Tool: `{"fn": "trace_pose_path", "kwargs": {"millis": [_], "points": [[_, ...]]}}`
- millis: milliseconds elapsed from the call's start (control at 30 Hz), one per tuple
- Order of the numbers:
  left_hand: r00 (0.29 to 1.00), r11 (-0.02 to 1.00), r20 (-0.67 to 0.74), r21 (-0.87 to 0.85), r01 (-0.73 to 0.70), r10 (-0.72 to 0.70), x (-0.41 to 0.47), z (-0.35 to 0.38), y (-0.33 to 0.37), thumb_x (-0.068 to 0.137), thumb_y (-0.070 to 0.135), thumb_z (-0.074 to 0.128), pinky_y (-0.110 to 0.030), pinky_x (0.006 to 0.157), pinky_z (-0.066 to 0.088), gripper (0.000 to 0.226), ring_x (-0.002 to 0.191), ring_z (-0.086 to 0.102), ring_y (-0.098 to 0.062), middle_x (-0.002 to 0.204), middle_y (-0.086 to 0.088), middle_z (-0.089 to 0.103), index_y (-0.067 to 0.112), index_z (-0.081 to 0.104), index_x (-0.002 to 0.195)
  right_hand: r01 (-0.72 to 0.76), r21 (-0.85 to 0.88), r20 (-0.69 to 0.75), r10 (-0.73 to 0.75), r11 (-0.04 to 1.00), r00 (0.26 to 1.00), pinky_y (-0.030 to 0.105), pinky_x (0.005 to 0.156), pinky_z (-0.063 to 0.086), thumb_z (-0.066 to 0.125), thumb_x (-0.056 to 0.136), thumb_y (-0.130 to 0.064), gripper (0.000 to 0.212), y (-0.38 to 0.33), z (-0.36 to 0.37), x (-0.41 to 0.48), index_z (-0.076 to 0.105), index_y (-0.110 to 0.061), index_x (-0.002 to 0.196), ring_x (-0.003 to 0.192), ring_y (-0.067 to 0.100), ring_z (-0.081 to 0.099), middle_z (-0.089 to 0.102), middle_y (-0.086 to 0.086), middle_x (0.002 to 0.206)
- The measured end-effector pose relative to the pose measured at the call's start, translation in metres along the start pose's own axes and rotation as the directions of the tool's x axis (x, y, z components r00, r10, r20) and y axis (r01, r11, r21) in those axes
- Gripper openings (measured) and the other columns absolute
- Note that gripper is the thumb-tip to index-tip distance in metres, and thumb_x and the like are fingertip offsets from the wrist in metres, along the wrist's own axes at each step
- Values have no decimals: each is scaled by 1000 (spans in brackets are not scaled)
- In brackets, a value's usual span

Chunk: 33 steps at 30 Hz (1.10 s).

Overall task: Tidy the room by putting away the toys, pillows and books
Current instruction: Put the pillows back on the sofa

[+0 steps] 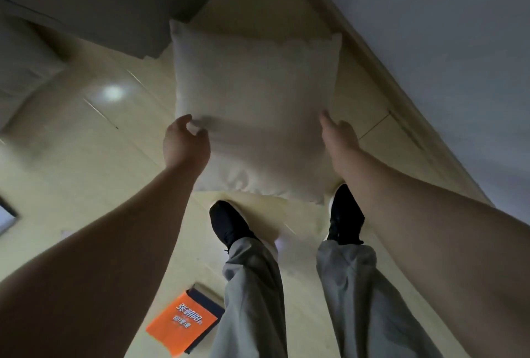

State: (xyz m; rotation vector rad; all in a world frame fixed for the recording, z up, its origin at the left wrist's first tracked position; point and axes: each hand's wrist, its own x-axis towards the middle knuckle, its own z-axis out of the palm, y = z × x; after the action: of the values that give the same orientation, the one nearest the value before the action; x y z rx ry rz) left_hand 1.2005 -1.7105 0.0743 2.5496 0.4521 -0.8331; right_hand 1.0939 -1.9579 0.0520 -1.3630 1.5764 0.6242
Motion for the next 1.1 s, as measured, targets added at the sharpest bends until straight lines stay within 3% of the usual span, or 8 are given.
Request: {"fn": "trace_pose_path", "kwargs": {"millis": [133,267,367,467,567,700,900,1100], "points": [[960,943,45,-180,279,-276,52,21,-24,84,43,63,-32,79,47,49,103,63,-31,112,-7,68,14,64,124,-89,166,34,85,982,996,48,112,42,42,56,-99,121,33,33,68,52,-17,145,129,32,56,57,5,146],[932,874,173,-324,361,-320,66,40,-55,85,55,58,-32,81,41,57,101,58,-28,120,-8,65,15,65,126,-79,301,112,47,950,993,49,112,42,42,29,-111,146,53,56,77,51,-26,147,126,27,57,58,-2,144],[911,830,223,-381,408,-346,55,43,-61,86,52,58,-33,82,41,39,101,58,-28,115,-7,66,20,69,105,-36,287,102,7,957,995,46,108,44,45,62,-100,117,38,57,24,45,-21,149,121,26,57,58,-1,139],[930,870,200,-336,362,-310,23,28,-60,91,45,54,-34,80,37,35,99,55,-30,108,-7,62,15,67,105,39,249,-1,-40,968,999,43,103,48,51,84,-81,87,41,55,-4,48,-16,142,114,29,59,60,5,133],[947,903,151,-288,317,-284,-14,-4,-56,91,51,53,-33,76,37,35,92,54,-28,96,-4,60,18,62,100,83,188,-73,-71,979,995,44,103,49,53,83,-80,86,35,48,-36,54,-12,137,116,32,61,62,9,132],[950,919,171,-256,299,-261,-63,-72,-46,72,61,49,-35,68,44,52,86,61,-29,88,-3,66,18,67,96,101,86,-93,-93,991,991,34,95,47,51,84,-80,89,16,23,-105,57,-7,135,119,33,61,63,13,134],[934,841,221,-414,349,-279,-150,-188,-31,83,48,62,-38,69,50,37,78,59,-26,83,-4,63,14,69,98,188,-30,-91,-190,982,978,35,93,47,50,84,-80,87,-19,-23,-237,59,-8,134,118,33,61,64,10,132],[916,702,242,-588,401,-321,-270,-277,-34,83,41,69,-31,58,37,35,73,54,-21,87,-2,57,18,58,107,419,-119,-10,-423,900,906,33,94,46,58,84,-75,81,-55,-70,-364,62,-9,131,118,31,61,65,8,131]]}}
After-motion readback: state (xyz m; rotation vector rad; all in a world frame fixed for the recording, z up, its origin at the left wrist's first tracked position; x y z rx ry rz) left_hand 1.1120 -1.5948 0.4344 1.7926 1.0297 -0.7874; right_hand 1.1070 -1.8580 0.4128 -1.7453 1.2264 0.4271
